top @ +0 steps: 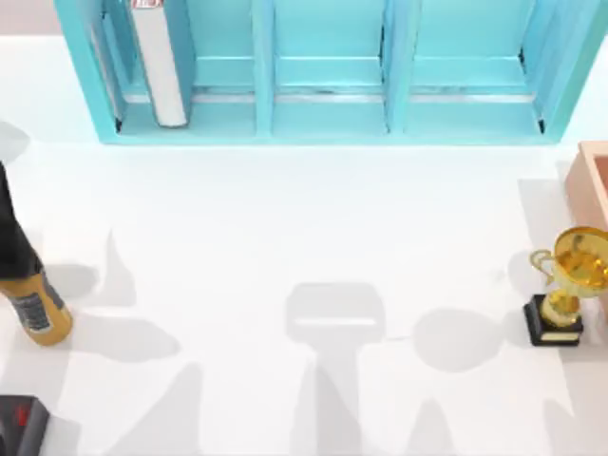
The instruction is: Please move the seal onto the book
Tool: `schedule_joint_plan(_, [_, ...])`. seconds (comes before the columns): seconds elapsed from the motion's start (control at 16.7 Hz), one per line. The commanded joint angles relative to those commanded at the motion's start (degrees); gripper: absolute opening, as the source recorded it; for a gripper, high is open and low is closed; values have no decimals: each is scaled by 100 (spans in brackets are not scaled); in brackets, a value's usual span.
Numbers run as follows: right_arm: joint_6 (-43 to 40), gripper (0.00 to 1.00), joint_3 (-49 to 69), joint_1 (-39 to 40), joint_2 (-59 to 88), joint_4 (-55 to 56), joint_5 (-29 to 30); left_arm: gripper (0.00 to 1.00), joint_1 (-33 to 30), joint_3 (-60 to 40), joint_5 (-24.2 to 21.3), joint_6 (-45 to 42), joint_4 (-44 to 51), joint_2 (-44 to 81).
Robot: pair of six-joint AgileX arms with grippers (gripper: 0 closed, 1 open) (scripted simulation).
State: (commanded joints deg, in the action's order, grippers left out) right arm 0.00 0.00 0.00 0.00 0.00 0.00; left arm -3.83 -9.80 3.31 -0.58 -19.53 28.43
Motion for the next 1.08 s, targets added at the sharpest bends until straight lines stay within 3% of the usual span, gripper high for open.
schedule_joint_plan(0.72, [0,100,0,0,0,0,0,100,-1137,-2139,727,-109,-4374,6543])
schedule_joint_plan(1.08, [0,100,0,0,0,0,0,100,-1480,-2955,999,-85,-6019,9061])
